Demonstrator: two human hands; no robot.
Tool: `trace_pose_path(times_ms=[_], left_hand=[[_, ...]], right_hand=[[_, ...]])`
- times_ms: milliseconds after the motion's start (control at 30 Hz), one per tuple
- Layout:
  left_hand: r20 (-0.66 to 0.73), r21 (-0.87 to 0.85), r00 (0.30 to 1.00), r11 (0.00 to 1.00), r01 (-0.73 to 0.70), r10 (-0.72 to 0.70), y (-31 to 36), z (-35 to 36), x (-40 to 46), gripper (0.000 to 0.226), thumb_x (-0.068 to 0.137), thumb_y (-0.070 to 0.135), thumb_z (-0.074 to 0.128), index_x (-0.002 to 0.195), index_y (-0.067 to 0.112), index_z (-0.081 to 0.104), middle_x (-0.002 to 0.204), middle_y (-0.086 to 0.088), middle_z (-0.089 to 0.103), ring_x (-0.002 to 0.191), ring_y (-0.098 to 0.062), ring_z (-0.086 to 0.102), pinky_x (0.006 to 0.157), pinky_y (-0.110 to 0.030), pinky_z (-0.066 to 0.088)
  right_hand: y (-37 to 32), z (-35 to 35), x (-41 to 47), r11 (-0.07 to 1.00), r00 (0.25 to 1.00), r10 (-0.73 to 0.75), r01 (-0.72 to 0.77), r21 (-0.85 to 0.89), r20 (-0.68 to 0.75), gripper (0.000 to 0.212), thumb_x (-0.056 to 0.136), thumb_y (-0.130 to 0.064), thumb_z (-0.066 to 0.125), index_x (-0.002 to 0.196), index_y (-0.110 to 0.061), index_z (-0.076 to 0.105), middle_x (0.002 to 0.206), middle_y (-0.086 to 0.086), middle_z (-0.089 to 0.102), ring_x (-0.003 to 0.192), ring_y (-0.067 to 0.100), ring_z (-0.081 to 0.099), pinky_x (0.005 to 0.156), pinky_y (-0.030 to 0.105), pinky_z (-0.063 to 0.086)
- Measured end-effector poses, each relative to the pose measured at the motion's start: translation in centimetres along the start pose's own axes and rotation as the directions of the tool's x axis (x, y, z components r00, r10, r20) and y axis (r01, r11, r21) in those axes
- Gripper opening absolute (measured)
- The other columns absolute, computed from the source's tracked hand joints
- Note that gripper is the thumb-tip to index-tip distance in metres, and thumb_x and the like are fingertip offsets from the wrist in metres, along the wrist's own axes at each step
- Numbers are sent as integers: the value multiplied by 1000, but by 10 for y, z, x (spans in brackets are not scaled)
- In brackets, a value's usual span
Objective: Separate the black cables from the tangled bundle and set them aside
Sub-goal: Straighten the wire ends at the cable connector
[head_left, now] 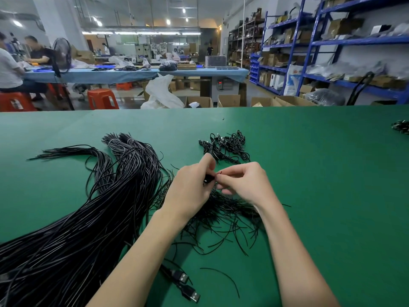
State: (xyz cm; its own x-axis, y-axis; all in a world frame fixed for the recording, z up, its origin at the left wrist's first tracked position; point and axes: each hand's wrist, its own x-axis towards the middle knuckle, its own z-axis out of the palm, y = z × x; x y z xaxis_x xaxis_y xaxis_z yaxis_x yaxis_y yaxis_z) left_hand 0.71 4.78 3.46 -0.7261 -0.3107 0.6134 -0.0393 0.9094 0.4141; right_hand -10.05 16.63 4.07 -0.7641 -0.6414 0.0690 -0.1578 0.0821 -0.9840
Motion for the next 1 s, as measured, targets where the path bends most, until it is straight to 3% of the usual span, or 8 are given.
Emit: trace_pose_path(times_ms=[233, 400, 467, 533, 600, 667, 867, 1000], left_hand=[[71, 32, 996, 998, -57, 55, -2, 7, 0, 31, 83, 7, 71, 102, 16, 49, 92, 0, 74, 84, -29, 66, 73, -44, 52], [127, -324, 970, 916, 238, -207, -5, 1, 4, 28, 80, 21, 82, 95, 24, 58, 89, 9, 72, 80, -2, 71, 75, -21, 58], [208, -534, 884, 708, 462, -419, -8, -3, 7, 21, 83, 28, 82, 96, 21, 66, 94, 7, 74, 77, -5, 71, 75, -18, 58], [414, -710, 724, 303, 636, -552, -12, -5, 10, 13, 89, 18, 75, 96, 8, 70, 96, -8, 75, 79, -14, 72, 75, -23, 60], [639, -686, 584, -26, 728, -501, -13, -9, 10, 12, 89, 14, 72, 89, 2, 77, 92, -16, 76, 76, -18, 75, 72, -23, 62], [762, -590, 481, -159, 792, -434, -17, -12, 9, 19, 85, 20, 76, 76, 4, 81, 88, -14, 75, 73, -18, 74, 79, -28, 59], [813, -566, 491, -226, 793, -312, -25, -13, 4, 14, 76, 14, 78, 80, 2, 80, 88, -15, 72, 76, -20, 72, 72, -27, 63], [748, -605, 570, 6, 797, -339, -30, -11, 2, 17, 72, 19, 80, 85, 9, 82, 93, -13, 75, 83, -18, 71, 72, -24, 60]], right_hand=[[17, 0, 4, 999, 998, -47, 46, -30, -38, 7, 86, -11, 82, 83, -15, 76, 69, 8, 76, 66, 21, 76, 70, 30, 63], [25, 2, 4, 927, 955, -275, 232, -295, -112, 20, 89, -13, 77, 75, -27, 71, 61, -5, 72, 56, 5, 71, 59, 11, 52], [25, 2, 4, 918, 937, -331, 292, -270, -114, 14, 90, -14, 76, 81, -24, 73, 67, -4, 73, 59, 3, 71, 61, 10, 53], [25, 4, 2, 900, 915, -394, 364, -241, -89, 7, 92, -13, 75, 87, -18, 74, 77, -3, 73, 64, 2, 72, 64, 15, 57], [25, 8, 1, 854, 876, -478, 447, -267, -64, 4, 92, -11, 74, 90, -14, 75, 82, -4, 73, 71, 0, 70, 65, 11, 55], [25, 10, 1, 808, 839, -541, 502, -309, -49, 7, 91, -10, 75, 90, -17, 75, 85, -8, 72, 78, -2, 68, 66, 6, 49], [26, 9, -1, 737, 782, -623, 591, -328, 9, 11, 88, -10, 78, 89, -21, 77, 85, -14, 72, 81, 4, 68, 69, 13, 51], [27, 7, -2, 774, 818, -576, 546, -320, 3, 9, 85, -16, 83, 85, -24, 79, 83, -17, 72, 83, 5, 68, 66, 15, 48]])
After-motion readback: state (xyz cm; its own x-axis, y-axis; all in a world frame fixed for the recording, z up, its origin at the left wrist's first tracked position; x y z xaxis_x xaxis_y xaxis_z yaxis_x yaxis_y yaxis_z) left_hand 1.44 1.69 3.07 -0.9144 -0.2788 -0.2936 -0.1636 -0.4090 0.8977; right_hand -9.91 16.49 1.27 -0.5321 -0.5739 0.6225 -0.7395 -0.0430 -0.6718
